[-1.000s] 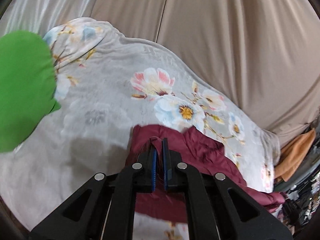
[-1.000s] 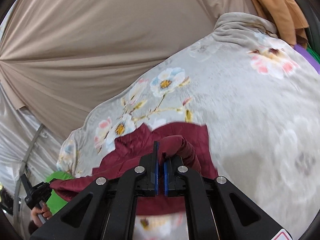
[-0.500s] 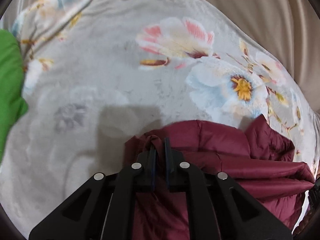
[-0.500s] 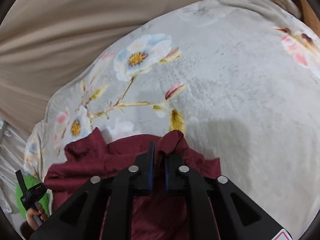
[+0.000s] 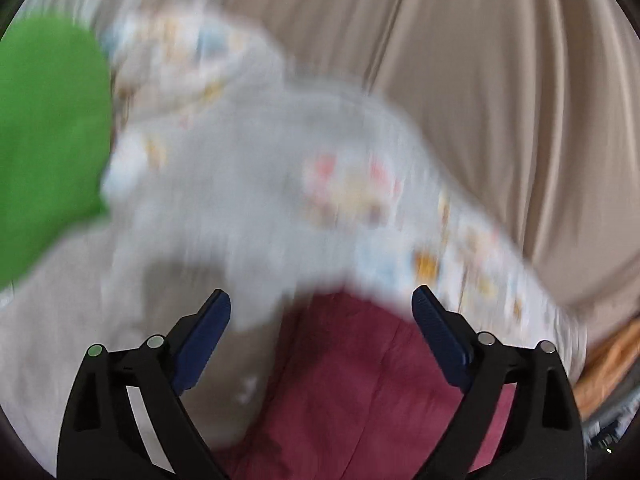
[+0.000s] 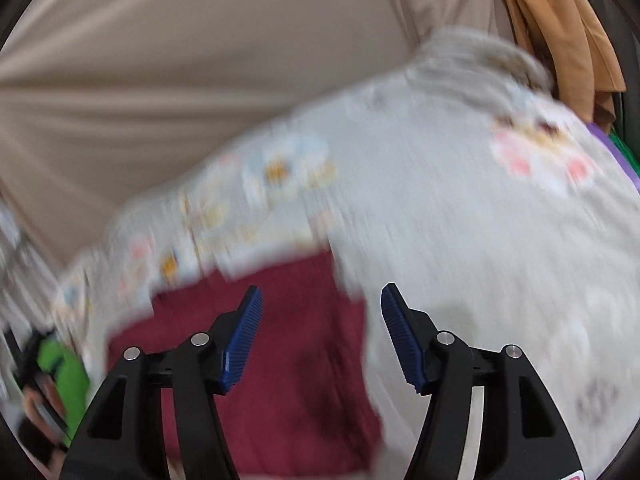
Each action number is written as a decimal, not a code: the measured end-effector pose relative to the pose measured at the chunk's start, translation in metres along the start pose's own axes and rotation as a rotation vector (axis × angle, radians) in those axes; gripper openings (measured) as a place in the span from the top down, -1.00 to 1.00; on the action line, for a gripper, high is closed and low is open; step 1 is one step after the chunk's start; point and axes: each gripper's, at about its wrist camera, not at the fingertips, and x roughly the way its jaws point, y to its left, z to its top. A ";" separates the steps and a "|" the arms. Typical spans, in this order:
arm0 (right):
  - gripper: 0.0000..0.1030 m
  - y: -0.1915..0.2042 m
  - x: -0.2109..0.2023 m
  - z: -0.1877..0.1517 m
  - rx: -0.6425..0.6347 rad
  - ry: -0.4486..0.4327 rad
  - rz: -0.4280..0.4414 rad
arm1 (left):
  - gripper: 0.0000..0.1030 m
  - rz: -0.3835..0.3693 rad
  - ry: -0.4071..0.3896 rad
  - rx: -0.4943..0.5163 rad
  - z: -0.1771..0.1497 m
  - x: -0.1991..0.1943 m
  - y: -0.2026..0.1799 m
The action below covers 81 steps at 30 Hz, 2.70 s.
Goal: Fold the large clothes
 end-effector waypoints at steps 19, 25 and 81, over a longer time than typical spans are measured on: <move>0.88 -0.017 -0.021 -0.116 0.068 0.280 0.083 | 0.74 -0.055 0.365 0.139 -0.131 -0.029 0.035; 0.56 -0.046 -0.069 -0.196 0.034 0.467 0.010 | 0.48 0.027 0.480 0.109 -0.194 -0.072 0.078; 0.96 0.177 0.100 -0.113 -0.428 0.473 0.188 | 0.30 -0.027 0.354 0.502 -0.150 0.052 -0.121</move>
